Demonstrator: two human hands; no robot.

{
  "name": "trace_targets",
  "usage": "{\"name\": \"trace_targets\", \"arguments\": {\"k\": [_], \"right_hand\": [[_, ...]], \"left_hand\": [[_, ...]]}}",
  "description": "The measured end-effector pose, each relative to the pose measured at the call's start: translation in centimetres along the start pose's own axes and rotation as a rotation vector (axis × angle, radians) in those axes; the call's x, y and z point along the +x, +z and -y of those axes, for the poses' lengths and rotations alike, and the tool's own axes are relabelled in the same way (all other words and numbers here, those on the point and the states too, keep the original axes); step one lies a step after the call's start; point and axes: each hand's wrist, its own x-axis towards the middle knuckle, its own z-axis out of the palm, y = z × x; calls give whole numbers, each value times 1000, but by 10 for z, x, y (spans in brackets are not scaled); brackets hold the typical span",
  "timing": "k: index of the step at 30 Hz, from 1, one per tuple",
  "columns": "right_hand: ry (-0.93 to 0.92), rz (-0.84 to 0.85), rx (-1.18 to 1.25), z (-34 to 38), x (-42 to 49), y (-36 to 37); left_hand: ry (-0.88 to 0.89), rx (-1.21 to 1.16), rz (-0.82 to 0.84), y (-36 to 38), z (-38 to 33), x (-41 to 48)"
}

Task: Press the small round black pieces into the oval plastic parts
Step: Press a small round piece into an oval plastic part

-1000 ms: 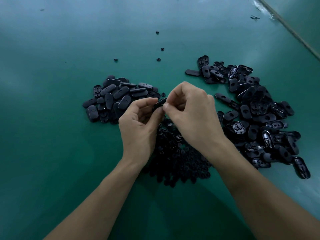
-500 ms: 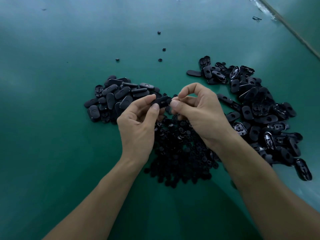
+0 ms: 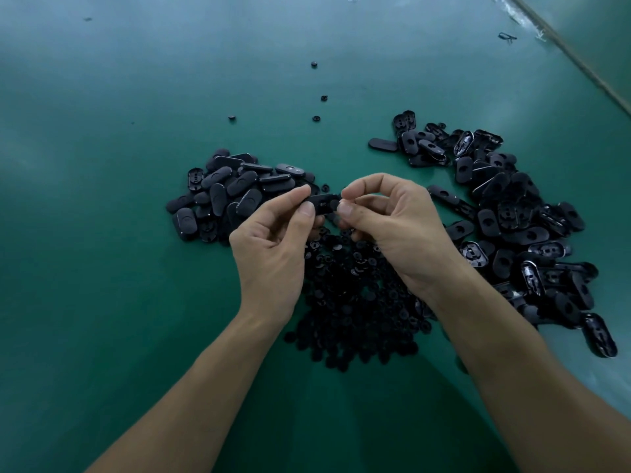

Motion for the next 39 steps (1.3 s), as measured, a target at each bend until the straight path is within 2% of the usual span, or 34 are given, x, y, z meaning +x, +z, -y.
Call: {"name": "trace_targets", "arguments": {"k": [6, 12, 31, 39], "right_hand": [[-123, -108, -225, -4, 0, 3], [-184, -138, -372, -2, -1, 5], [-128, -95, -400, 2, -2, 5], [-140, -162, -553, 6, -3, 11]], "left_hand": [[15, 61, 23, 1, -2, -2], [16, 81, 23, 0, -3, -2], [36, 108, 54, 1, -4, -3], [47, 197, 94, -1, -2, -2]]}}
